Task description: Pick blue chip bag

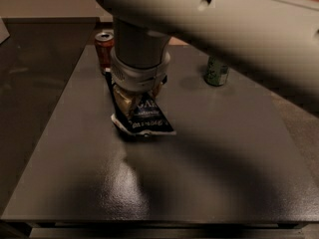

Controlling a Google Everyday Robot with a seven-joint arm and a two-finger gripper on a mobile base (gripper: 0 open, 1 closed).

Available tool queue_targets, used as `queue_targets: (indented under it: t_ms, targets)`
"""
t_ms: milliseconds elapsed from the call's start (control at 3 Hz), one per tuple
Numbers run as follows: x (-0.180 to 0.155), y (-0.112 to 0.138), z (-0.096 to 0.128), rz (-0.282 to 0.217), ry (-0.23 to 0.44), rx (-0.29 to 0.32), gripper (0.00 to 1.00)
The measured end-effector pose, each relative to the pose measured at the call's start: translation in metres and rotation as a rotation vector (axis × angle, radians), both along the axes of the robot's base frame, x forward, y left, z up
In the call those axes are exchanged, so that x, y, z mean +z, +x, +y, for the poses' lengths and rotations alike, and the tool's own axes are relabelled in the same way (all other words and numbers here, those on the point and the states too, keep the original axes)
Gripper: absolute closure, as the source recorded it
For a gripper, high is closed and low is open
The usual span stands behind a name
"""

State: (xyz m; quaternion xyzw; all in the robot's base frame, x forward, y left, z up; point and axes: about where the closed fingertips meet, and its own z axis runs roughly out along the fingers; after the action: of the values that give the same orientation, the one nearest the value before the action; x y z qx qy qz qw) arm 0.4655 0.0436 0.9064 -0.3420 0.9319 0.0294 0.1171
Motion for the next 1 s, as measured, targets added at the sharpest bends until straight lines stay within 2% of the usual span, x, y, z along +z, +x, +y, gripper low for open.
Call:
queue_targets:
  t_ms: [333, 1000]
  targets:
    - [0.035, 0.001, -0.008, -0.054, 0.052, 0.073, 1.00]
    - [0.106, 0.000, -0.027, -0.177, 0.091, 0.291, 1.00]
